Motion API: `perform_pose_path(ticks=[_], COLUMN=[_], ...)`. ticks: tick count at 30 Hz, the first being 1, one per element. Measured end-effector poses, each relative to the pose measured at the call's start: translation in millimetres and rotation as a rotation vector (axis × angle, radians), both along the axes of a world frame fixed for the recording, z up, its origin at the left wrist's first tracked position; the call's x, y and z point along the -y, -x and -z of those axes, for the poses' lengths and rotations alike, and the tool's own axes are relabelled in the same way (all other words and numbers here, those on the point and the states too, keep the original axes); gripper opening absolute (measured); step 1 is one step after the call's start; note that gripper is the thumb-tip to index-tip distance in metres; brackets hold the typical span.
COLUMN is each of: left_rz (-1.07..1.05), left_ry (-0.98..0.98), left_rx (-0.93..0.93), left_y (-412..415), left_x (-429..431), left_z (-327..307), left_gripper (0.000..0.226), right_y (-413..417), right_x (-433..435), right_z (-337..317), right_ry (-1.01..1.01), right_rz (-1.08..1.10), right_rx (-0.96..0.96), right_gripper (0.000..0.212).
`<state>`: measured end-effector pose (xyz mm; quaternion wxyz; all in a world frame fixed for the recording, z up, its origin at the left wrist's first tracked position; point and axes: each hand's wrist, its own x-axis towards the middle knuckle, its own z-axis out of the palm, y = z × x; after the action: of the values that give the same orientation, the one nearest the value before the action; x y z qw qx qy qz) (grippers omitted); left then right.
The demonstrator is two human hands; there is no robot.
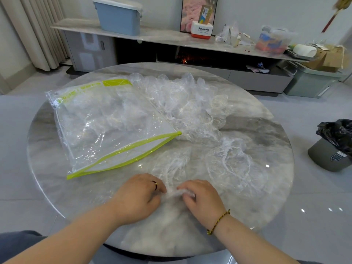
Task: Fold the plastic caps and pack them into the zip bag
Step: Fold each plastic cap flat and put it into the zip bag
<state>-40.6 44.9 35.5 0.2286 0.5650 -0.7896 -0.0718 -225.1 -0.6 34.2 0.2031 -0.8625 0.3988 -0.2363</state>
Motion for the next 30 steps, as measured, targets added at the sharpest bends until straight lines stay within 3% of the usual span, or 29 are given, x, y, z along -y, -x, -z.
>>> perform_pose_path(ticks=[2,5,6,8,10,13,15,18,20,22,24,27,30], left_rz=[0.022,-0.143,-0.188,-0.276,-0.334,-0.365,-0.38,-0.41,-0.416,-0.343,-0.262,-0.163,-0.065], left_ry=[-0.057,-0.099,-0.123,-0.153,-0.182,-0.205,-0.194,-0.155,-0.152,-0.067,0.037,0.11,0.084], left_rx=[-0.014,-0.061,-0.085,-0.169,-0.215,-0.194,-0.149,-0.1,-0.059,-0.035,-0.008,0.0,0.045], left_y=[3.0,7.8,8.5,13.1,13.4,13.9,15.7,17.6,18.0,16.3,14.9,7.3,4.1], left_x=[-2.4,-0.3,1.3,6.6,10.8,15.5,15.8,15.7,15.8,15.4,16.7,19.4,18.4], left_z=[-6.0,-9.3,-4.5,2.3,7.6,10.3,8.1,5.5,4.5,2.3,7.7,17.2,14.8], left_gripper=[0.039,0.084,0.079,0.045,0.024,0.017,0.019,0.024,0.024,0.032,0.037,0.015,0.031], right_y=[-2.9,-5.5,-6.1,-9.0,-11.9,-13.7,-15.8,-14.4,-10.9,-10.6,-11.1,-12.6,-15.3], right_x=[2.3,9.1,11.2,14.3,14.7,14.2,11.2,12.5,15.1,13.2,10.0,8.6,12.2], right_z=[-1.6,-3.2,-3.0,-2.0,-5.6,-8.0,-13.5,-9.3,-3.8,0.0,1.5,10.0,11.1], right_ry=[-0.24,-0.394,-0.425,-0.449,-0.408,-0.274,-0.2,0.199,0.402,0.436,0.427,0.372,0.31], right_rz=[0.127,0.255,0.291,0.323,0.342,0.332,0.347,0.272,0.089,-0.064,-0.143,-0.101,-0.052], right_rx=[0.077,0.149,0.148,0.1,-0.008,-0.199,-0.235,-0.089,0.052,0.048,-0.067,-0.265,-0.239], right_gripper=[0.028,0.028,0.029,0.025,0.005,0.039,0.047,0.029,0.017,0.011,0.021,0.043,0.049])
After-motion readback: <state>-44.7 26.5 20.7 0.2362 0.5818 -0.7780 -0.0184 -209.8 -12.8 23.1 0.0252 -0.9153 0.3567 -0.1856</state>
